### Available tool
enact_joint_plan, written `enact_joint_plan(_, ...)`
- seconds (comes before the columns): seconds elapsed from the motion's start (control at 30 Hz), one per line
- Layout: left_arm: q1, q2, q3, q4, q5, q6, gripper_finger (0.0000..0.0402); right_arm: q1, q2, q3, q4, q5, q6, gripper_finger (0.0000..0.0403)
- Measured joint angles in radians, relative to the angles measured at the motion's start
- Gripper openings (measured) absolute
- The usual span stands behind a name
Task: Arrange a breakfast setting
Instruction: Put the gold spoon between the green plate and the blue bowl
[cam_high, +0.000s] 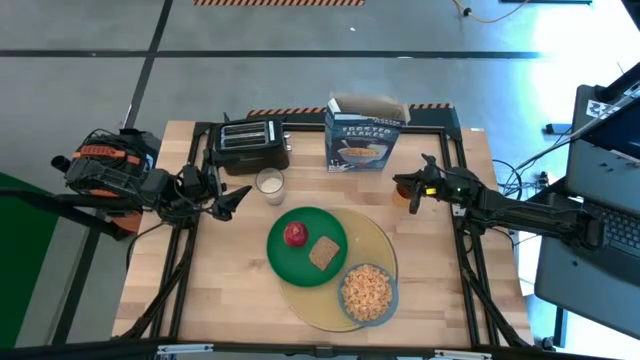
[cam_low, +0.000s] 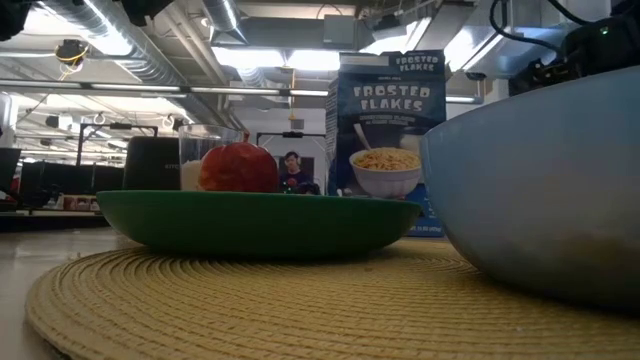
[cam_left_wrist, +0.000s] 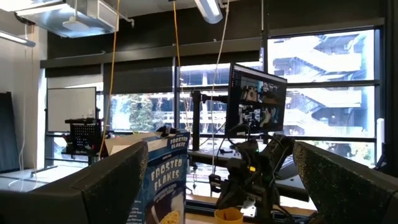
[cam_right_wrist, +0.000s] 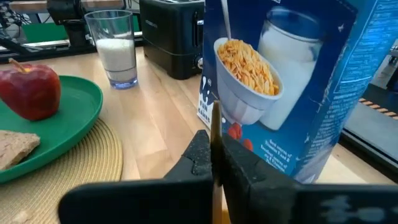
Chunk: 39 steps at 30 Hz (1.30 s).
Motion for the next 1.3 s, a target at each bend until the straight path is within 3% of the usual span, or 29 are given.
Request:
enact_joint_plan(0.27, 0.000, 0.000, 0.000, 0.000, 0.000, -0.001, 0.0397, 0.000, -0.120, 0.012, -0.072, -0.008, 0.000, 0.0004)
enact_joint_plan(0.5, 0.000, 0.000, 0.000, 0.000, 0.000, 0.000, 0.0397, 0.000, -0.163, 0.208, -0.369, 0.000, -0.078, 0.0003)
enact_joint_plan(0.7, 0.000, 0.000, 0.000, 0.000, 0.000, 0.000, 0.0397, 0.000, -0.163, 0.353, -0.425, -0.005, -0.161, 0.0003)
enact_joint_plan(0.83, 0.000, 0.000, 0.000, 0.000, 0.000, 0.000, 0.0397, 0.000, -0.162, 0.380, -0.410, -0.063, -0.185, 0.0002)
enact_joint_plan(0.97, 0.000, 0.000, 0.000, 0.000, 0.000, 0.001, 0.0397, 0.009, -0.129, 0.380, -0.340, -0.215, -0.183, 0.0002)
enact_joint_plan(1.13, 0.000, 0.000, 0.000, 0.001, 0.000, 0.002, 0.0397, 0.201, 0.024, 0.379, -0.152, -0.267, -0.226, 0.0002)
enact_joint_plan(1.3, 0.000, 0.000, 0.000, 0.001, 0.000, 0.008, 0.0397, 0.483, 0.259, 0.387, 0.085, -0.150, -0.426, 0.0001)
